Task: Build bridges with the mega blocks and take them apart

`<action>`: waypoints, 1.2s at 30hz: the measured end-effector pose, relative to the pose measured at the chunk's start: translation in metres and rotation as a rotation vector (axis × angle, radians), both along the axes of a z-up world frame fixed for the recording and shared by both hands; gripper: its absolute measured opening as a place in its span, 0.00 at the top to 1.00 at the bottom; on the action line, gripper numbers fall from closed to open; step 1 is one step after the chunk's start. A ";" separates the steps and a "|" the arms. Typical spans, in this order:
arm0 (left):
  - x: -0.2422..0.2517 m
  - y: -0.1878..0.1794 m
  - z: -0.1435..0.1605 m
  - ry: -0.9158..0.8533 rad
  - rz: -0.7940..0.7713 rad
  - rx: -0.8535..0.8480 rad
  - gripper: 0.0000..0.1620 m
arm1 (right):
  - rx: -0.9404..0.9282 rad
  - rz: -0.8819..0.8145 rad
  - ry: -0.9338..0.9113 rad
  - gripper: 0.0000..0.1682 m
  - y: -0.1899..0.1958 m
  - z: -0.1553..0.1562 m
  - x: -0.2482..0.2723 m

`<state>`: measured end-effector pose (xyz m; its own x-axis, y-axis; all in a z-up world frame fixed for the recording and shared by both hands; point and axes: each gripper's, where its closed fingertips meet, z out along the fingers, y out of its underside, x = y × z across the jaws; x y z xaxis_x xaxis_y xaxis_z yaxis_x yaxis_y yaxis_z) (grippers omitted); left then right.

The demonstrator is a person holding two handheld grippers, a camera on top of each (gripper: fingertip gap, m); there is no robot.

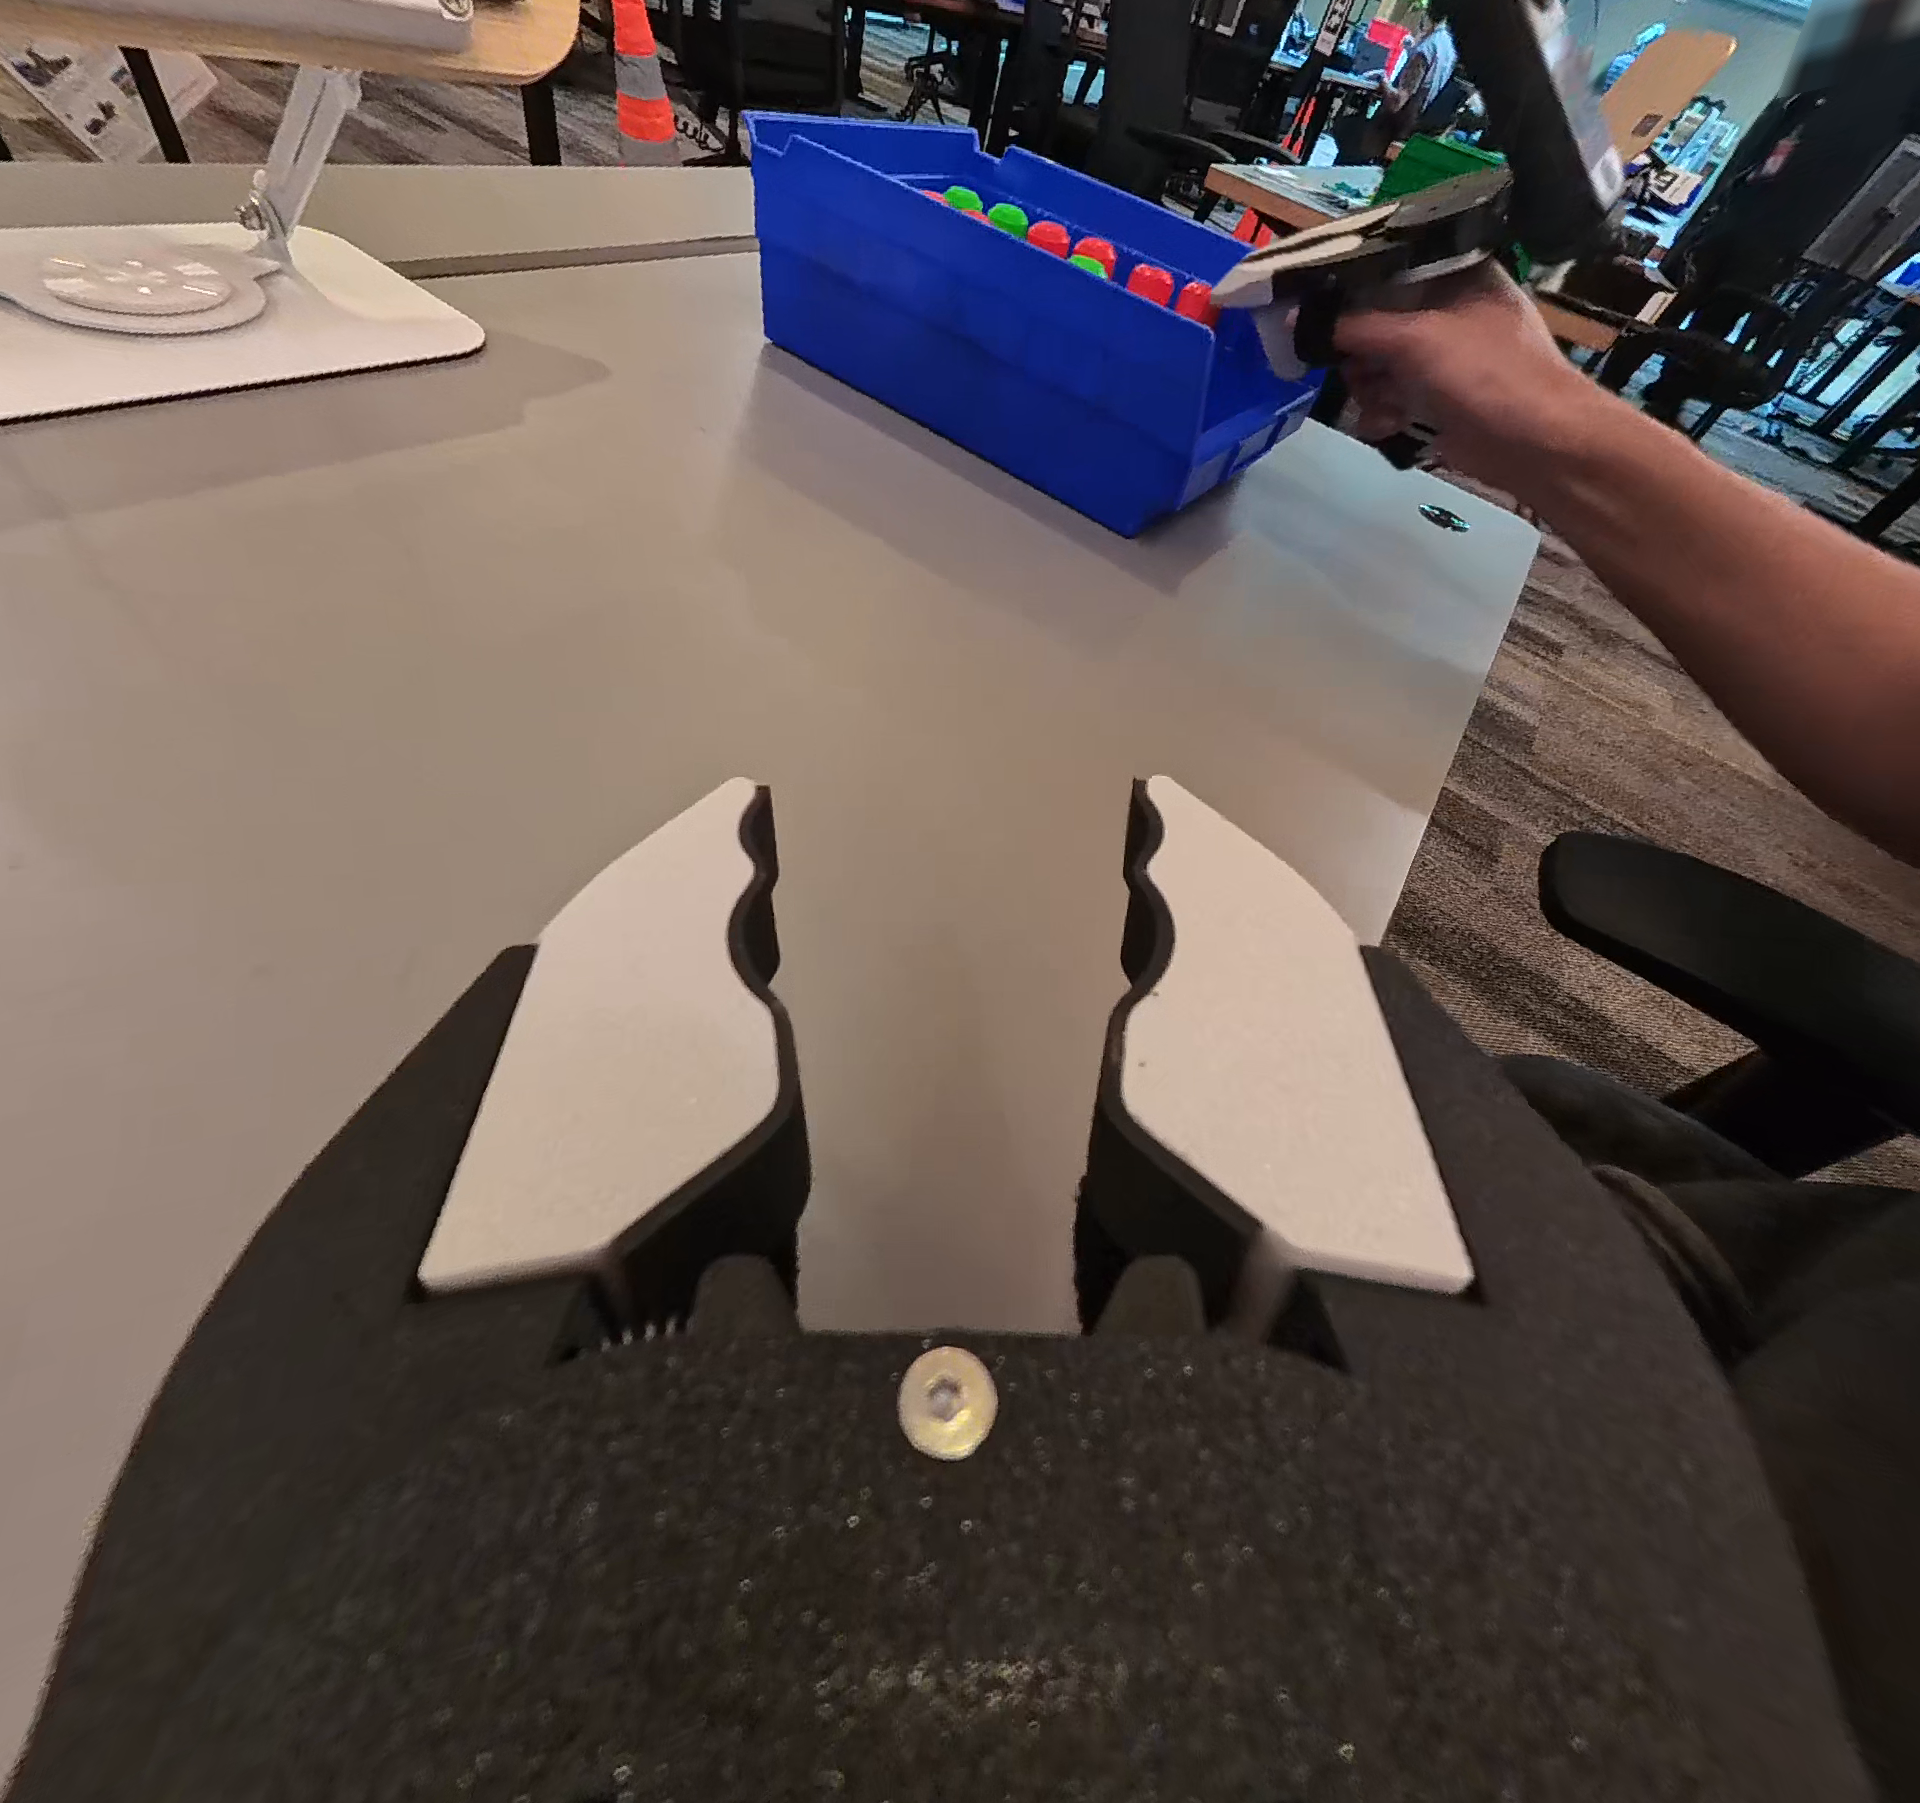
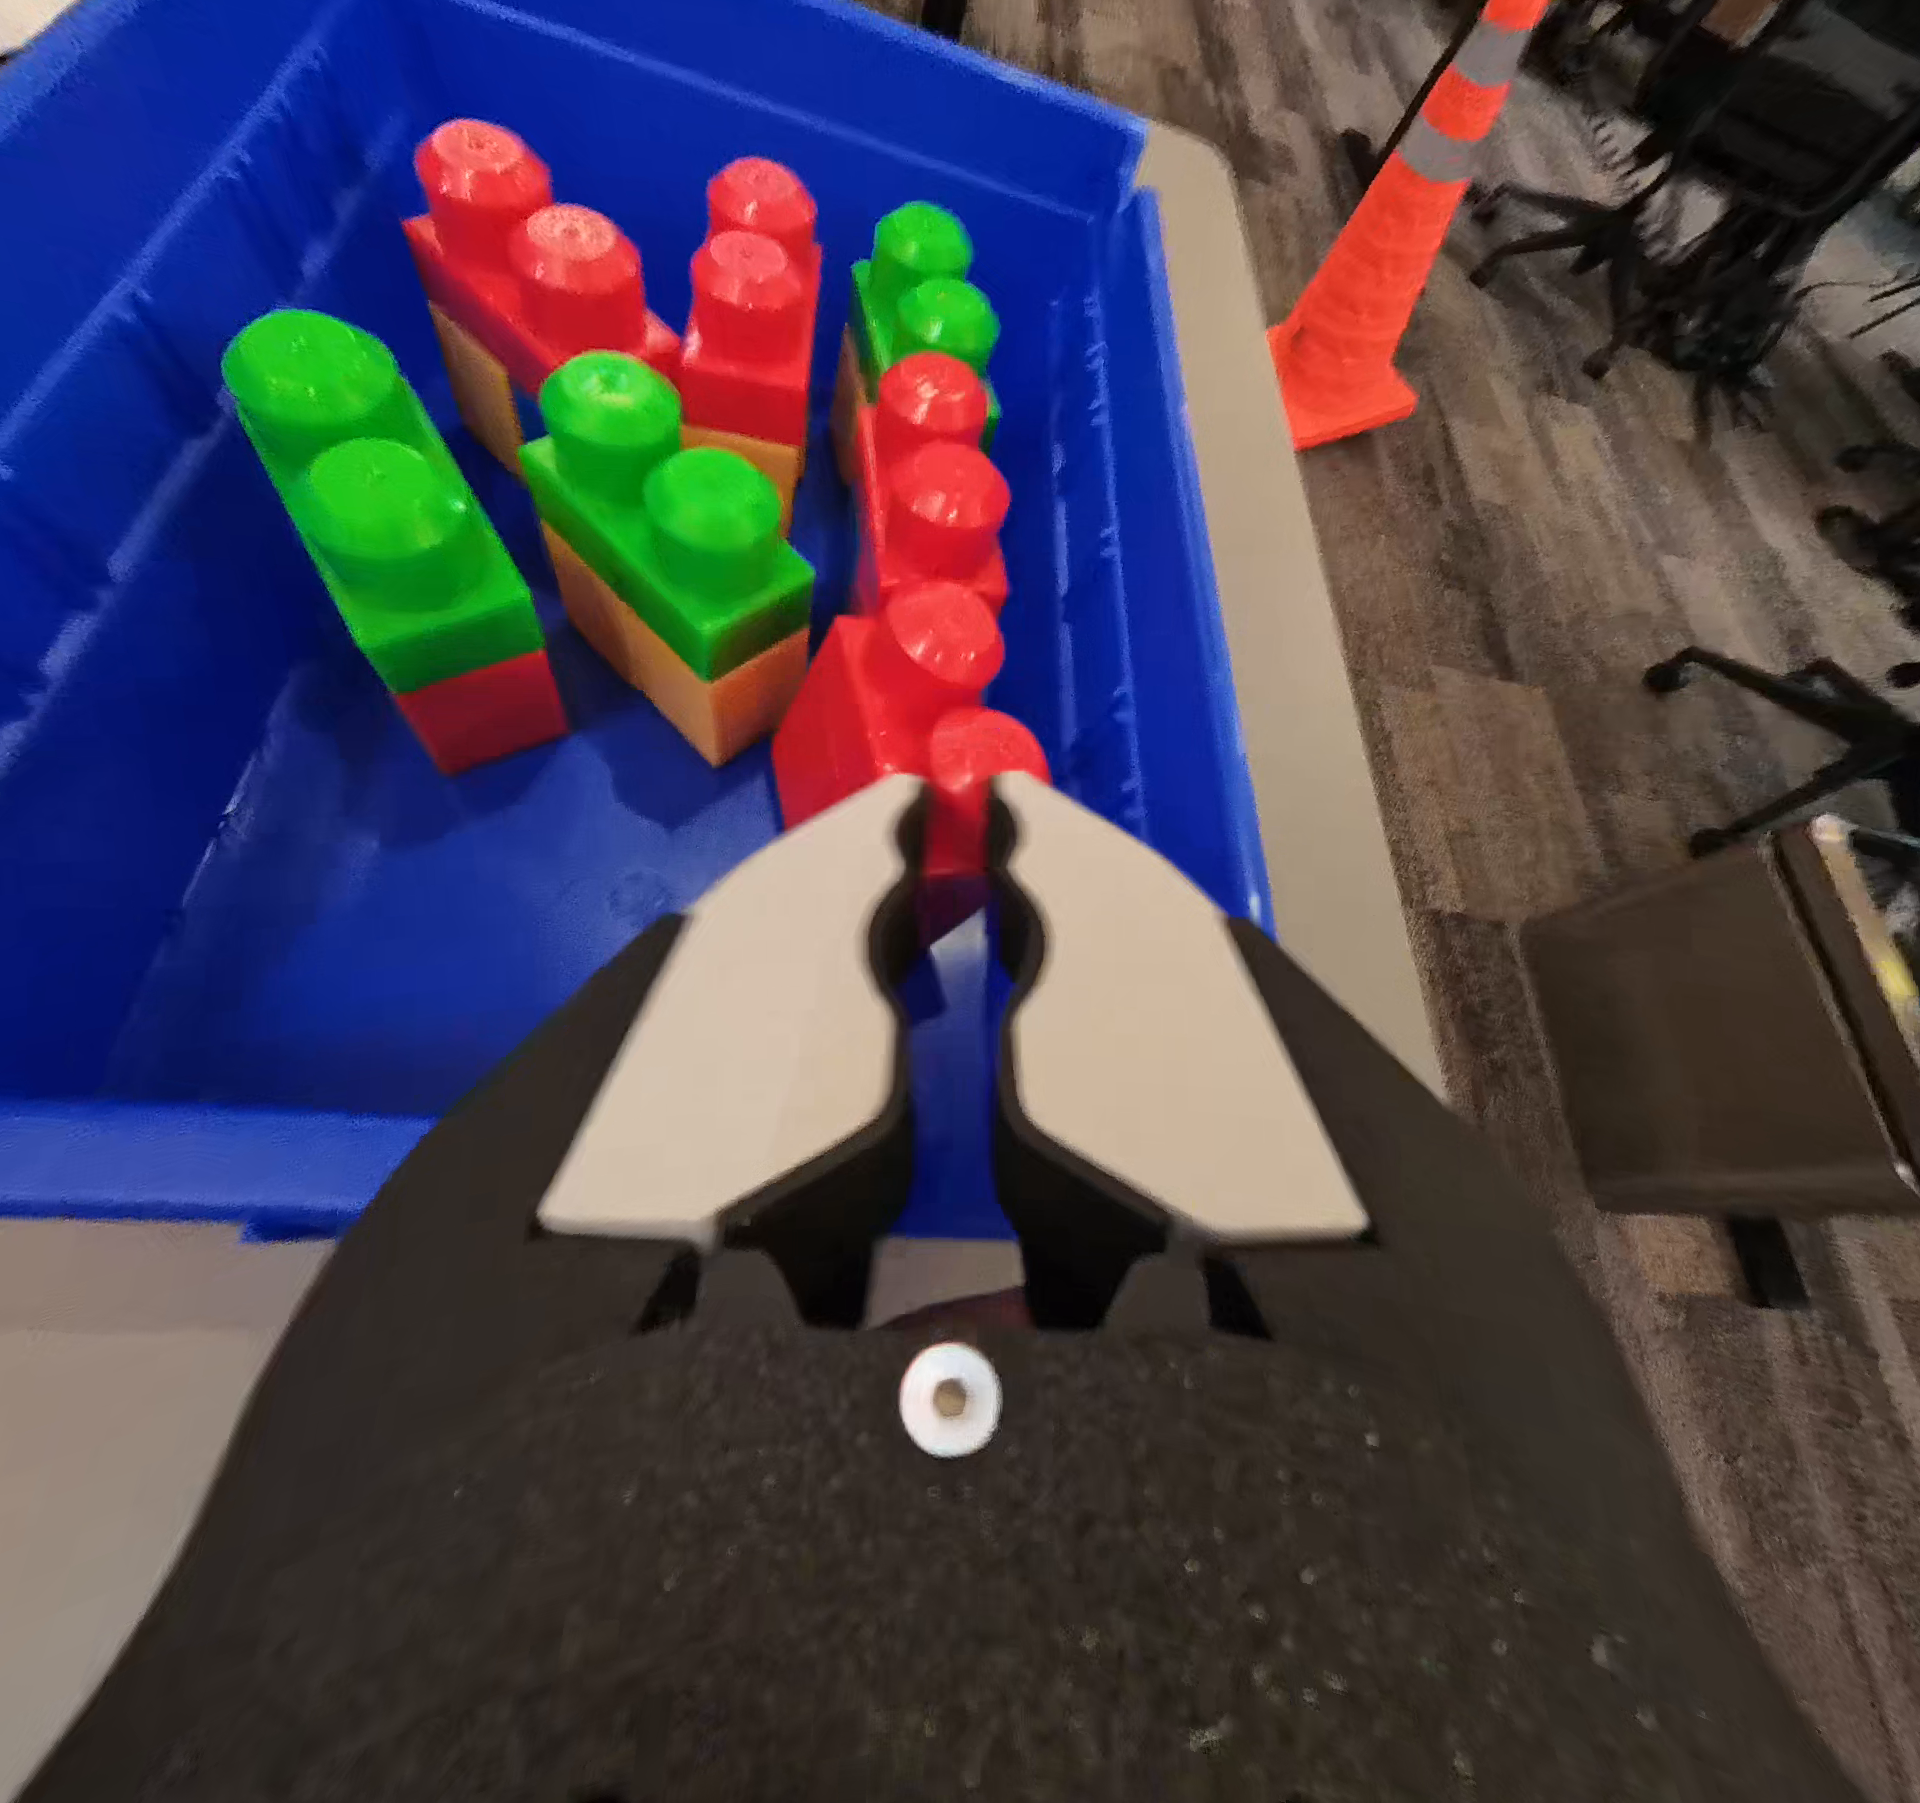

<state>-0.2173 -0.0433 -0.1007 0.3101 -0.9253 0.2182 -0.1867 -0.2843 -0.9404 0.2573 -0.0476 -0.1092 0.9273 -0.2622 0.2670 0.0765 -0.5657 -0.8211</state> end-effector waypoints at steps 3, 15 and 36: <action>0.001 -0.002 -0.003 -0.001 -0.007 -0.022 0.60 | 0.038 0.038 0.095 0.80 -0.006 0.012 -0.016; -0.048 0.017 -0.012 0.008 0.197 -0.044 0.60 | 0.325 0.836 0.749 0.70 -0.037 0.020 -0.358; -0.173 0.142 0.046 0.198 0.597 0.047 0.58 | 0.260 0.864 0.598 0.75 -0.038 0.001 -0.369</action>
<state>-0.3903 0.0984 -0.0543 0.8062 -0.5878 0.0672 -0.1802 -0.3521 -0.9185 -0.1113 -0.0857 -0.1078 0.7871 0.5597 -0.2592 -0.0868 -0.3155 -0.9449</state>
